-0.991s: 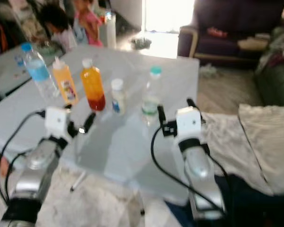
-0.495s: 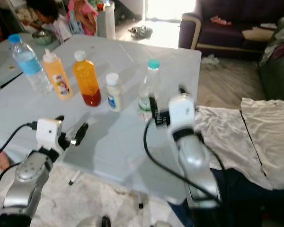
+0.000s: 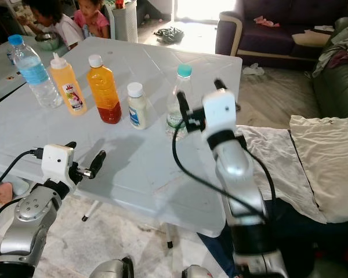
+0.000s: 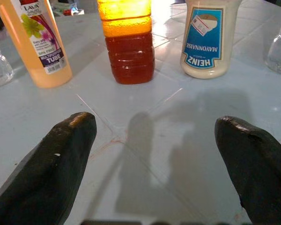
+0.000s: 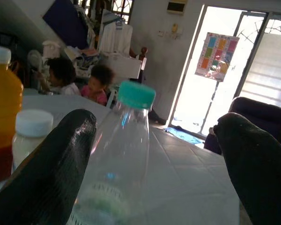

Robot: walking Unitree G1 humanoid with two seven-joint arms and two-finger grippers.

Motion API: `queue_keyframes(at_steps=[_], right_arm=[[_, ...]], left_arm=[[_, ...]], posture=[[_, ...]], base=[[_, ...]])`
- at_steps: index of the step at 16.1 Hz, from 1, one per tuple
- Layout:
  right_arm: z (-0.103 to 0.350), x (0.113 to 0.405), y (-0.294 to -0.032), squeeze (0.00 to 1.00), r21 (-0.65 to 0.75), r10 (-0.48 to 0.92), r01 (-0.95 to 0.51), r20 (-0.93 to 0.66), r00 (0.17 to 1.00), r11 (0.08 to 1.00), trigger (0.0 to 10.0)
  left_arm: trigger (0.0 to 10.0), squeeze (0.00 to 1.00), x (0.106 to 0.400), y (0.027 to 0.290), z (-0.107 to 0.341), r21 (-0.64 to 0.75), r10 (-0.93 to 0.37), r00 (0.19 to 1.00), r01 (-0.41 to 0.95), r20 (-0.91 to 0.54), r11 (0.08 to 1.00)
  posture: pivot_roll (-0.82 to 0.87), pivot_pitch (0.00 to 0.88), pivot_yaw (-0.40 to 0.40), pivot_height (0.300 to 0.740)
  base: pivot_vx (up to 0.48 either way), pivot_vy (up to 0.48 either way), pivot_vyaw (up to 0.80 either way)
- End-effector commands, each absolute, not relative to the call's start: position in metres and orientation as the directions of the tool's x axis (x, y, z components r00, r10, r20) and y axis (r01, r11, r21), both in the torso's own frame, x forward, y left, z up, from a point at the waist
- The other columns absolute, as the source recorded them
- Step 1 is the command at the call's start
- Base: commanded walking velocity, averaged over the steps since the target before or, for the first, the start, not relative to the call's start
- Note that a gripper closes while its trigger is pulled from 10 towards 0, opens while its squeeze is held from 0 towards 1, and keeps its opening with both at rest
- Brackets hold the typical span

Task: Restocking fridge

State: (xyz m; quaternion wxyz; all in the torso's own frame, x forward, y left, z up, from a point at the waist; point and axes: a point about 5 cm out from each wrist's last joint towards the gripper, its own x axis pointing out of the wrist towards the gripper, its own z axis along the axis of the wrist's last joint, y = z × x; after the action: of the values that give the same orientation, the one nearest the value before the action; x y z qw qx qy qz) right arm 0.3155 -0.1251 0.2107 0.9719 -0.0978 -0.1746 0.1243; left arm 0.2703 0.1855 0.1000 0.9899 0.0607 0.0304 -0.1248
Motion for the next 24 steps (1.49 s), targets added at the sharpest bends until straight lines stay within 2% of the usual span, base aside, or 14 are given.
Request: queue_keyframes(at_steps=[1,5,9,10,11,12,15,19,20,21,22,23,24], right_arm=[[0.214,0.32,-0.127,0.0,-0.214,0.264,-0.202,0.315,0.912,0.956,10.0],[0.219,0.331,-0.121,0.0,-0.195,0.266,-0.213,0.308,0.914,0.958,10.0],[0.227,0.344,-0.105,0.0,-0.173,0.32,-0.28,0.283,0.904,0.944,10.0],[0.228,0.346,-0.103,0.0,-0.17,0.327,-0.288,0.279,0.903,0.942,9.8],[0.23,0.348,-0.101,0.0,-0.165,0.335,-0.299,0.277,0.901,0.94,8.9],[0.231,0.349,-0.098,0.0,-0.167,0.35,-0.314,0.271,0.897,0.935,0.0],[0.233,0.343,-0.086,0.0,-0.154,0.382,-0.353,0.244,0.891,0.923,0.0],[0.228,0.333,-0.084,0.0,-0.135,0.39,-0.368,0.213,0.896,0.92,0.0],[0.229,0.331,-0.085,0.0,-0.134,0.384,-0.363,0.203,0.901,0.922,0.8],[0.229,0.329,-0.086,0.0,-0.132,0.379,-0.359,0.195,0.904,0.924,0.8],[0.229,0.328,-0.088,0.0,-0.135,0.371,-0.35,0.185,0.91,0.927,0.2],[0.228,0.327,-0.091,0.0,-0.132,0.355,-0.335,0.172,0.919,0.933,0.3],[0.228,0.327,-0.091,0.0,-0.131,0.352,-0.333,0.169,0.921,0.934,1.3]], left_arm=[[10.0,0.0,0.269,0.189,0.105,0.131,-0.247,0.967,0.254,-0.068,0.958],[10.0,0.0,0.271,0.185,0.105,0.128,-0.252,0.965,0.259,-0.068,0.957],[10.0,0.0,0.274,0.182,0.107,0.128,-0.26,0.964,0.266,-0.064,0.956],[10.0,0.0,0.274,0.181,0.108,0.128,-0.261,0.964,0.267,-0.061,0.955],[10.0,0.0,0.275,0.181,0.108,0.129,-0.26,0.964,0.266,-0.058,0.955],[10.0,0.0,0.275,0.181,0.109,0.129,-0.257,0.965,0.262,-0.054,0.956],[10.0,0.0,0.274,0.182,0.109,0.129,-0.251,0.966,0.256,-0.055,0.958],[10.0,0.0,0.275,0.182,0.109,0.129,-0.252,0.966,0.258,-0.058,0.958],[10.0,0.0,0.275,0.182,0.109,0.129,-0.253,0.966,0.259,-0.058,0.957],[10.0,0.0,0.275,0.182,0.109,0.129,-0.254,0.965,0.26,-0.06,0.957],[10.0,0.0,0.276,0.182,0.109,0.13,-0.255,0.965,0.261,-0.061,0.957],[10.0,0.0,0.277,0.181,0.109,0.129,-0.257,0.964,0.263,-0.061,0.956],[10.0,0.0,0.277,0.181,0.109,0.128,-0.258,0.964,0.264,-0.062,0.956]], posture=[[0.03,0.112,0.015,0.74],[0.03,0.113,0.014,0.74],[0.03,0.116,0.015,0.74],[0.04,0.117,0.014,0.74],[0.04,0.116,0.013,0.74],[0.04,0.117,0.01,0.74],[0.04,0.118,0.005,0.74],[0.03,0.12,0.007,0.74],[0.03,0.118,0.008,0.74],[0.03,0.118,0.008,0.74],[0.03,0.115,0.008,0.74],[0.03,0.115,0.008,0.74],[0.03,0.114,0.009,0.74]], base=[[0.0,0.0,0.0],[0.0,0.0,0.0],[0.0,0.0,0.0],[0.0,0.0,0.0],[0.0,0.0,0.0],[0.0,0.0,0.0],[0.0,0.0,0.0],[0.0,0.0,0.0],[0.0,0.0,0.0],[0.0,0.0,0.0],[0.0,0.0,0.0],[0.0,0.0,0.0],[0.0,0.0,0.0]])
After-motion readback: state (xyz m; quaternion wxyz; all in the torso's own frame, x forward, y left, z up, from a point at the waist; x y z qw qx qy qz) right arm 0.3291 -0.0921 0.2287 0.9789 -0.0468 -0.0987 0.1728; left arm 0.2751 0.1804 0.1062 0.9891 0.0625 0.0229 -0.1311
